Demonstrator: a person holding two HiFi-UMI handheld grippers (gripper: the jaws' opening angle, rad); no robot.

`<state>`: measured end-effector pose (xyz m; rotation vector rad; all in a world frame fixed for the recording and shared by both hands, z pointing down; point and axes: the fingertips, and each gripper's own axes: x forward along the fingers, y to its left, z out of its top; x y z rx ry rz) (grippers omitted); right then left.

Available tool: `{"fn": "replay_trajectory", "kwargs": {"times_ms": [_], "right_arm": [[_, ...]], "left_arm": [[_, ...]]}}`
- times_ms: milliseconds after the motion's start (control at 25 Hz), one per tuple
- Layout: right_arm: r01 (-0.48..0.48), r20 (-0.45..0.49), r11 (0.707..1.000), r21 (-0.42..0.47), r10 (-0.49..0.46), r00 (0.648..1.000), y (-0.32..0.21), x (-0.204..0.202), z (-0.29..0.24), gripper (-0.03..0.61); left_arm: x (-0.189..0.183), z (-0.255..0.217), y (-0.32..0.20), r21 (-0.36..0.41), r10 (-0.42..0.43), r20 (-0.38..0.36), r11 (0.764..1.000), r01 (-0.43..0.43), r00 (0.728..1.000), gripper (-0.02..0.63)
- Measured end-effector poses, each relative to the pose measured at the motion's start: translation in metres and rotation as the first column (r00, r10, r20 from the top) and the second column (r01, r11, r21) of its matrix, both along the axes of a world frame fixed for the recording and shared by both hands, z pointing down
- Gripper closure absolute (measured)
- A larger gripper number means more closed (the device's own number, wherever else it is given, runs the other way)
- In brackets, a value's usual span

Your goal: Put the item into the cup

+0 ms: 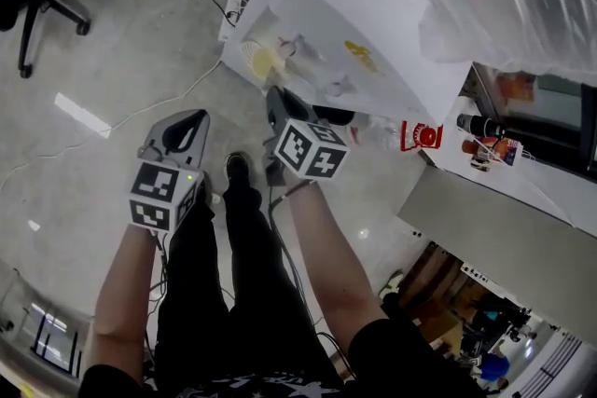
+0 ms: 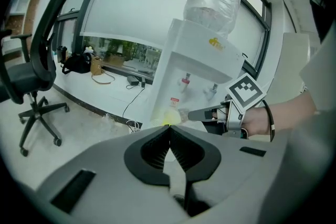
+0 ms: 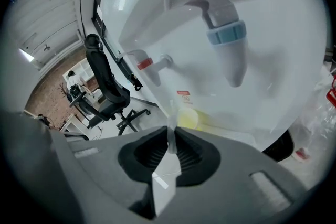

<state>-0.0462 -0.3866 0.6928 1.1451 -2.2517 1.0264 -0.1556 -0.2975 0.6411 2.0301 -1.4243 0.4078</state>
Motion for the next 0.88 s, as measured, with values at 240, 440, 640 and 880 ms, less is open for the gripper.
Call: {"fn": "replay_trajectory", "kwargs": {"times_ms": [240, 440, 640, 880], "right_arm": [[-0.024, 0.002, 1.000, -0.020, 0.024, 1.000, -0.012, -0.003, 0.010, 0.544], [-0.037, 0.005, 0.999, -0.037, 0.038, 0.999, -0.021, -0.006, 0.019, 0.543], [-0.052, 0.002, 0.998, -0.047, 0.052, 0.999, -0.029, -0.006, 0.028, 0.543], [-0.040, -0.036, 0.999, -0.036, 0.039, 0.999, -0.034, -0.010, 0.037, 0.543]], "left_arm": [[0.000, 0.022, -0.008, -0.016, 0.004, 0.006, 1.000, -0.004, 1.000, 0.607], [-0.004, 0.032, -0.016, -0.033, 0.004, 0.007, 0.999, -0.003, 1.000, 0.608], [-0.010, 0.029, -0.025, -0.020, -0.017, 0.013, 1.000, 0.017, 1.000, 0.608], [-0.012, 0.042, -0.017, -0.057, 0.003, 0.010, 0.998, -0.002, 1.000, 0.607]]}}
